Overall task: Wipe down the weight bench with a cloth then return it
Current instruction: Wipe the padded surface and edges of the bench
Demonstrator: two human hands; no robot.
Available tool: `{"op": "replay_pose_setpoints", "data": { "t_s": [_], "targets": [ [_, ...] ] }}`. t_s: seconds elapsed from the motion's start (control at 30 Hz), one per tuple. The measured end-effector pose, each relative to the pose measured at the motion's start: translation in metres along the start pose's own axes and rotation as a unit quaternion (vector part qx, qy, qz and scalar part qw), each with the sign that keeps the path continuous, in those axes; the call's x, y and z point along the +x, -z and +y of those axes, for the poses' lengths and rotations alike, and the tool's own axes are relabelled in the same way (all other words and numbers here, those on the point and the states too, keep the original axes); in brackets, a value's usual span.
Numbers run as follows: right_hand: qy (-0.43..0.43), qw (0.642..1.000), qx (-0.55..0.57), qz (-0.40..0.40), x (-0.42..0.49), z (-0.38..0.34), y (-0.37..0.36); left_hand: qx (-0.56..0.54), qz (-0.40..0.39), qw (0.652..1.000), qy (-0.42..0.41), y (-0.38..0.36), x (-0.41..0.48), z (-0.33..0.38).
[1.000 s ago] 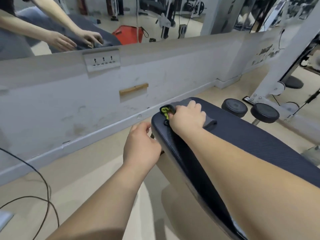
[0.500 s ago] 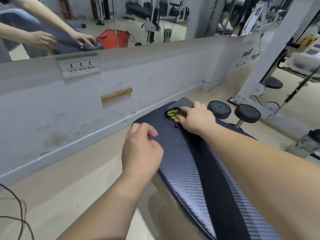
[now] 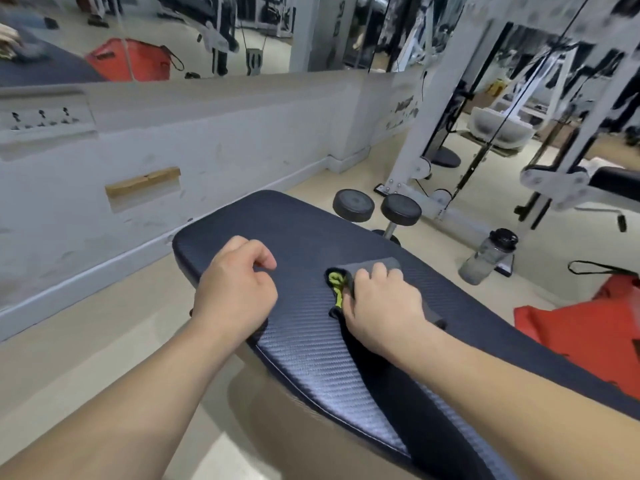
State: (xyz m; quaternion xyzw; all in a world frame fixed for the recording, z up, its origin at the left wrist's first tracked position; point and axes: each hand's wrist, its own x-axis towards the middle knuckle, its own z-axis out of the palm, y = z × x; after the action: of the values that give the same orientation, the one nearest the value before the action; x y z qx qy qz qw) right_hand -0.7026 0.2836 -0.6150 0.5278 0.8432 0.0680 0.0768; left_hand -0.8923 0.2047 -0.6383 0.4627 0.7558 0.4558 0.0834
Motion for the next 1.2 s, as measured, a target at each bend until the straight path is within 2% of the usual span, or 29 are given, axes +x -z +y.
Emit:
{"op": "replay_pose_setpoints", "data": {
  "t_s": [0.1, 0.17, 0.23, 0.3, 0.4, 0.47, 0.53, 0.67, 0.83, 0.93, 1.1, 1.13, 1.2],
  "targets": [
    [0.086, 0.996, -0.024, -0.007, -0.037, -0.033, 0.005, 0.01, -0.003, 1.0, -0.009, 0.002, -0.002, 0.003],
    [0.134, 0.991, -0.02, 0.02, -0.046, -0.045, 0.002, 0.013, -0.011, 1.0, -0.02, 0.001, -0.004, 0.006],
    [0.172, 0.983, -0.003, 0.066, -0.045, -0.035, 0.002, 0.012, -0.021, 0.999, -0.037, -0.001, -0.007, 0.012],
    [0.177, 0.983, 0.011, 0.056, -0.032, -0.007, 0.0, 0.012, -0.034, 0.998, -0.051, -0.004, -0.009, 0.018],
    [0.075, 0.997, 0.009, -0.014, 0.007, 0.057, -0.002, 0.015, -0.052, 0.997, -0.053, -0.004, -0.011, 0.02],
    [-0.04, 0.998, 0.042, -0.026, 0.03, 0.091, -0.004, 0.022, -0.064, 0.996, -0.053, -0.002, -0.012, 0.018],
    [-0.115, 0.992, 0.041, -0.024, 0.04, 0.099, -0.01, 0.032, -0.074, 0.995, -0.05, 0.001, -0.014, 0.014],
    [-0.142, 0.989, -0.006, -0.039, 0.037, 0.058, -0.014, 0.051, -0.087, 0.994, -0.043, 0.009, -0.014, 0.01],
    [-0.04, 0.998, -0.019, -0.04, 0.004, -0.016, 0.0, 0.079, -0.121, 0.987, -0.064, 0.013, -0.019, 0.017],
    [0.067, 0.998, 0.0, 0.014, -0.029, -0.055, 0.001, 0.089, -0.152, 0.981, -0.079, 0.016, -0.022, 0.027],
    [0.24, 0.962, 0.071, 0.105, -0.049, -0.04, -0.008, 0.081, -0.122, 0.988, -0.051, 0.031, -0.029, 0.033],
    [0.251, 0.958, 0.08, 0.116, -0.041, -0.031, -0.009, 0.09, -0.122, 0.987, -0.048, 0.034, -0.03, 0.031],
    [0.214, 0.971, 0.075, 0.073, -0.015, -0.017, -0.006, 0.117, -0.136, 0.983, -0.032, 0.039, -0.03, 0.024]
  ]
}}
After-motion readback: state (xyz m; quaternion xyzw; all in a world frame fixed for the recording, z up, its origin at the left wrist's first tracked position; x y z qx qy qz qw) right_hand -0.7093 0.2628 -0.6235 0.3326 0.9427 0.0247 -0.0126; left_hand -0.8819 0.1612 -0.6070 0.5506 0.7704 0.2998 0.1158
